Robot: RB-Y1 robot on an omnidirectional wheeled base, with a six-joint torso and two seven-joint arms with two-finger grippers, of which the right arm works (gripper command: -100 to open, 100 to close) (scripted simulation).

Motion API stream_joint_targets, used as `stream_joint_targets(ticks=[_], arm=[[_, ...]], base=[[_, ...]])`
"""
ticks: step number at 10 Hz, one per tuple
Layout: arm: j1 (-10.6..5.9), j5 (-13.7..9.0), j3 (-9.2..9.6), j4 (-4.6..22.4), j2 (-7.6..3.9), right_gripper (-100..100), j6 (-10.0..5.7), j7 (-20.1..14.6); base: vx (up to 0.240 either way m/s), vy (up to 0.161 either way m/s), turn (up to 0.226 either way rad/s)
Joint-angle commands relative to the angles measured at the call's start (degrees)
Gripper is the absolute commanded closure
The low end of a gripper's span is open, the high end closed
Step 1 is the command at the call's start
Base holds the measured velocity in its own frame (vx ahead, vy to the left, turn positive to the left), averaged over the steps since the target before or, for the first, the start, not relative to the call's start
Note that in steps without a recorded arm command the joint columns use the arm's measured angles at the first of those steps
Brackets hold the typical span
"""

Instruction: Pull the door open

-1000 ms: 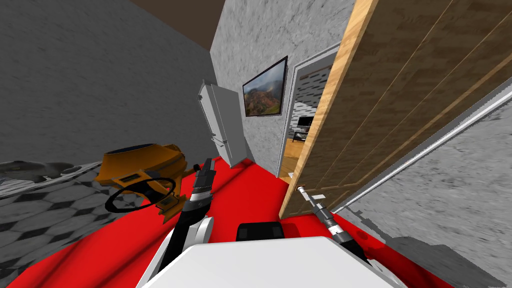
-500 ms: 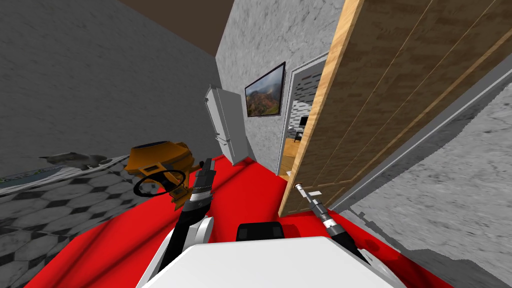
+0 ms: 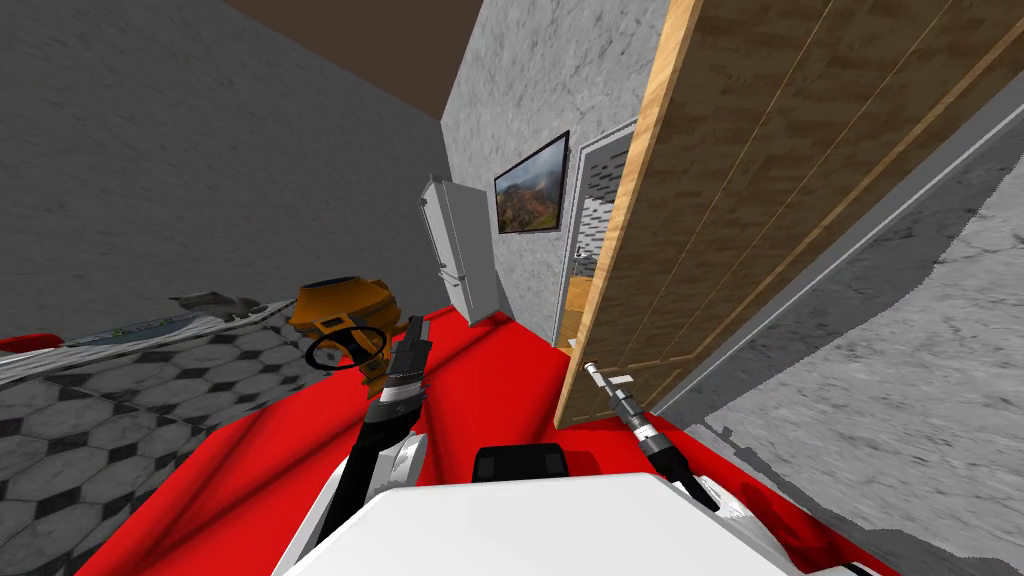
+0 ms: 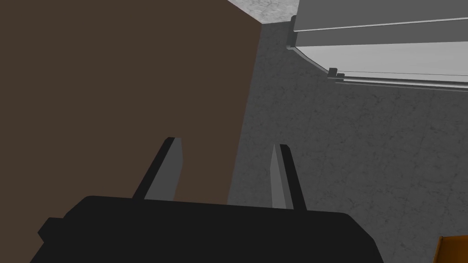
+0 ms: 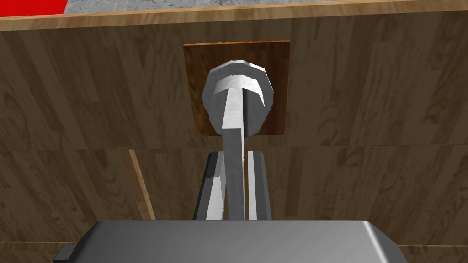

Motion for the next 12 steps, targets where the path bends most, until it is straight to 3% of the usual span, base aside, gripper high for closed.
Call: stream_joint_targets(ticks=[1,5,6,8,10,11,12], arm=[[0.27,-1.0,1.22,-1.6,0.12,100,1.38,0.5],[-1.02,-4.3,4.78,-3.2,0.07,100,4.13,1.7],[-0.83,-3.7,4.38,-3.1,0.23,100,3.90,1.5],[0.22,-4.2,4.39,-1.9,-0.35,100,1.87,1.1],[0.22,-4.2,4.39,-1.9,-0.35,100,1.87,1.1],[0.95,-4.5,4.24,-0.9,-0.86,100,0.28,0.7],[0.95,-4.5,4.24,-0.9,-0.86,100,0.28,0.7]], base=[[-0.164,-0.058,0.056],[-0.160,-0.102,0.074],[-0.058,-0.045,0.041],[-0.153,-0.041,0.275],[-0.098,-0.032,0.020],[-0.106,-0.050,0.226],[-0.121,-0.063,0.175]])
